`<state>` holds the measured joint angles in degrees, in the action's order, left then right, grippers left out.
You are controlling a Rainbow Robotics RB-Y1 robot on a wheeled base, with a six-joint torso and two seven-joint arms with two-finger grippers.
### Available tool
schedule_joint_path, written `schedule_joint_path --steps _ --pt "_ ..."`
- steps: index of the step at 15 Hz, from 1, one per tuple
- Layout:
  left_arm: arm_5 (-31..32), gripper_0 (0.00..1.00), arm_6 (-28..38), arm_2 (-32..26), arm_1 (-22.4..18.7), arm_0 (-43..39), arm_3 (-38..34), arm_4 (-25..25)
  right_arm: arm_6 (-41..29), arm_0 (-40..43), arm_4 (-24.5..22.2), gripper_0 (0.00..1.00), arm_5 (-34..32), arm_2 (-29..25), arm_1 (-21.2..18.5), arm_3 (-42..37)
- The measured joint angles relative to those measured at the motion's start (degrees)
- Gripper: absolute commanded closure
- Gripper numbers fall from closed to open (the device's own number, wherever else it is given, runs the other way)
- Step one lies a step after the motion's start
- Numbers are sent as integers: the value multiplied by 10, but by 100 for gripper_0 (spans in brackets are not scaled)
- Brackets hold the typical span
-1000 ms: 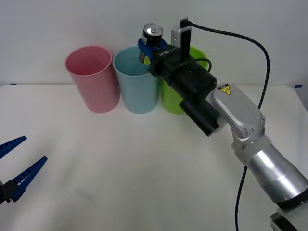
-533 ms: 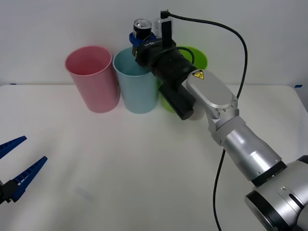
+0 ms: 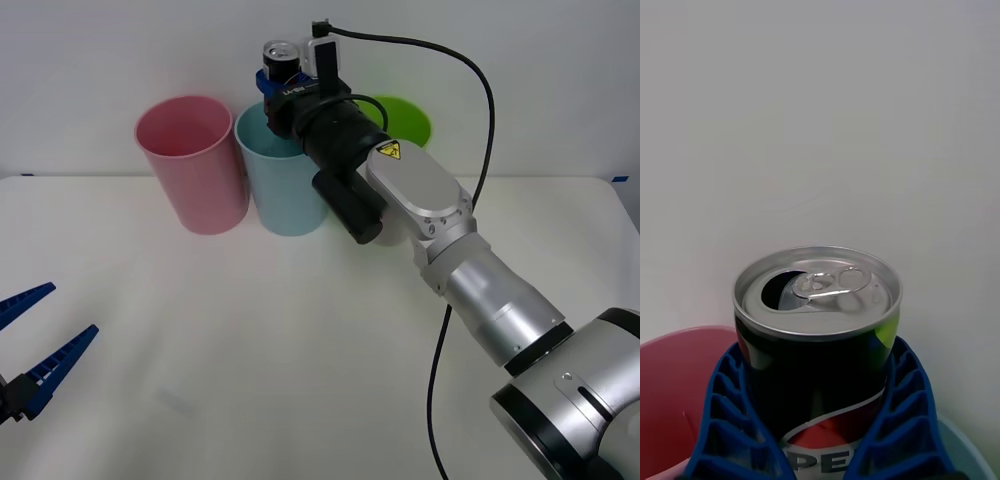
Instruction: Grasp the object on the table and drop it into the matching bin: aluminum can to the light blue bin, PET bottle to the pink bin.
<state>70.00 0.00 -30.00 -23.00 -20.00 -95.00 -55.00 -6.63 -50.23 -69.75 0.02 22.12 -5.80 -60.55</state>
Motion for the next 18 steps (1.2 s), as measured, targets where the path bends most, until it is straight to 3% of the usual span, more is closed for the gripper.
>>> schedule_joint_path --steps 3,4,5,6,7,14,18 --pt "0 0 0 0 0 0 0 0 -2 0 0 100 0 1 0 0" --pt "0 0 0 0 0 0 0 0 -2 0 0 86 0 2 0 0" --pt "0 0 0 0 0 0 0 0 -1 0 0 28 0 2 0 0" --pt "0 0 0 0 0 0 0 0 0 0 0 5 0 2 0 0" --pt "0 0 0 0 0 0 0 0 1 0 0 0 0 2 -1 0" --pt "0 0 0 0 0 0 0 0 4 1 0 0 -5 3 -5 4" --pt "0 0 0 0 0 0 0 0 -3 36 8 0 -19 27 -46 -56"
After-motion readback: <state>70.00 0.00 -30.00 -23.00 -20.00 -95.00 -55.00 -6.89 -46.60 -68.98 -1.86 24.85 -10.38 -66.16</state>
